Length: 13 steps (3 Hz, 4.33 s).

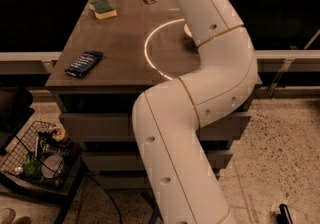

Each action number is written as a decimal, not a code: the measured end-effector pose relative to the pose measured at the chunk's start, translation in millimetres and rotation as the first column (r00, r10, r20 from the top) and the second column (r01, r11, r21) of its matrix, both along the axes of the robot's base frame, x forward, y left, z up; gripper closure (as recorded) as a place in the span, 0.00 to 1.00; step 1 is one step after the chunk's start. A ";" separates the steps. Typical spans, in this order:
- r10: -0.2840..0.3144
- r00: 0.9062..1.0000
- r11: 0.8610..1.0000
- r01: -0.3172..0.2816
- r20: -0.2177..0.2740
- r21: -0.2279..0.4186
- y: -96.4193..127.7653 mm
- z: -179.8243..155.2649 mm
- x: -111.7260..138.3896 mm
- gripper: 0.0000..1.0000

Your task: Place coke can upright

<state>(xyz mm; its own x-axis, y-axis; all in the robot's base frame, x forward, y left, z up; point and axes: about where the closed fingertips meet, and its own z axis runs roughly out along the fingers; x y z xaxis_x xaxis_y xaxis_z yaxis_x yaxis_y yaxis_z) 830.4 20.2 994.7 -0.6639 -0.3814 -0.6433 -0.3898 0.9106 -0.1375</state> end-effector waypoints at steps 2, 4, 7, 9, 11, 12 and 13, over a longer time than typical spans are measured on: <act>0.017 0.999 0.999 -0.016 0.031 -0.032 0.8 21.0 -10.6 1.00; 0.044 0.998 0.995 -0.041 0.034 -0.090 -2.4 43.5 -31.5 1.00; 0.067 0.997 0.979 -0.075 -0.049 -0.189 -21.4 65.8 -70.2 1.00; 0.087 0.996 0.977 -0.091 -0.033 -0.192 -33.6 102.4 -93.5 1.00; 0.072 0.997 0.986 -0.069 0.016 -0.154 -32.4 108.1 -84.7 1.00; 0.021 0.999 0.991 -0.016 0.037 -0.130 -45.5 108.4 -90.6 1.00; -0.012 0.997 0.987 0.025 0.082 -0.158 -46.7 110.3 -101.5 1.00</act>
Offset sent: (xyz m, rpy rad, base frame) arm -0.0291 -0.0041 0.0378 -0.0535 -0.0454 0.0196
